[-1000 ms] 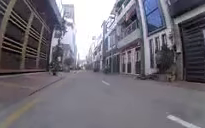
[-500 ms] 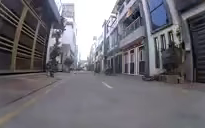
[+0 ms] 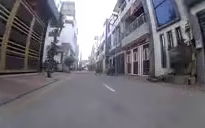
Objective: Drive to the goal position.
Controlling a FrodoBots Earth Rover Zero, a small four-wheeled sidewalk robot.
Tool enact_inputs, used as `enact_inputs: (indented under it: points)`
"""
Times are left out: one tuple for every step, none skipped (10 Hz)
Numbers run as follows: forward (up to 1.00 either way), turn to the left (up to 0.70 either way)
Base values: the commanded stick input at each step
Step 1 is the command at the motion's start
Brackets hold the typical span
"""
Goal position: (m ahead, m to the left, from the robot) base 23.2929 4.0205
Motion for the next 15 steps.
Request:
enact_inputs:
  points:
    - [1.00,0.00]
    - [1.00,0.00]
    - [1.00,0.00]
    - [1.00,0.00]
    - [1.00,0.00]
    - [1.00,0.00]
    - [1.00,0.00]
    - [1.00,0.00]
    - [1.00,0.00]
    - [1.00,0.00]
    - [1.00,0.00]
    - [1.00,0.00]
    - [1.00,0.00]
    - [1.00,0.00]
    - [1.00,0.20]
